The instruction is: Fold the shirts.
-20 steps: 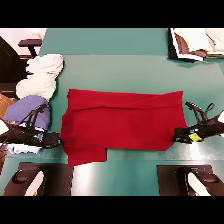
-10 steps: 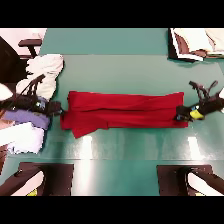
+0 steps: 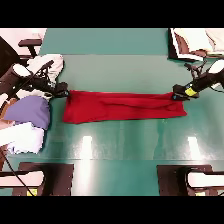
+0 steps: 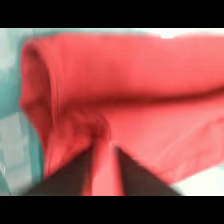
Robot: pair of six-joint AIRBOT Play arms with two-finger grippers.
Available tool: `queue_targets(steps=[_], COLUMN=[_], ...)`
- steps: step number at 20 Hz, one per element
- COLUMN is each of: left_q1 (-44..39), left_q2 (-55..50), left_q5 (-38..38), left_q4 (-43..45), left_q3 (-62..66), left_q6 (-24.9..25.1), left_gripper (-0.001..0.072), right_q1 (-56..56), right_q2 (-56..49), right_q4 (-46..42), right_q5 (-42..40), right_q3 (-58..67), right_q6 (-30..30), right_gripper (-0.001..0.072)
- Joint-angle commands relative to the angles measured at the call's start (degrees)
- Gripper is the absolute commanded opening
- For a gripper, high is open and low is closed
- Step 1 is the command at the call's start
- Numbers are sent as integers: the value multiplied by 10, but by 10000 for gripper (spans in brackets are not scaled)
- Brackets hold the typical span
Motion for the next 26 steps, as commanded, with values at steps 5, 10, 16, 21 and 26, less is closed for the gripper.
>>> queue_targets(steps=[5,10,16,21,26], left_q1=[-1,-7,-117,-201,-260], left_q2=[-19,-16,-17,-32,-71], left_q5=[-16,-53,18,59,112], left_q4=[-52,-66,-66,-67,-69], left_q3=[46,59,59,59,70], left_q6=[8,10,4,-14,-30], left_gripper=[498,31,25,24,24], right_q1=[-60,-177,-275,-242,-191], right_q2=[-36,27,-11,-64,-71], right_q4=[116,117,165,254,255], right_q5=[24,26,11,-14,-29], right_q3=[84,-37,-152,-166,-119], right_q6=[-79,-114,-170,-223,-227], right_gripper=[445,642,660,658,125])
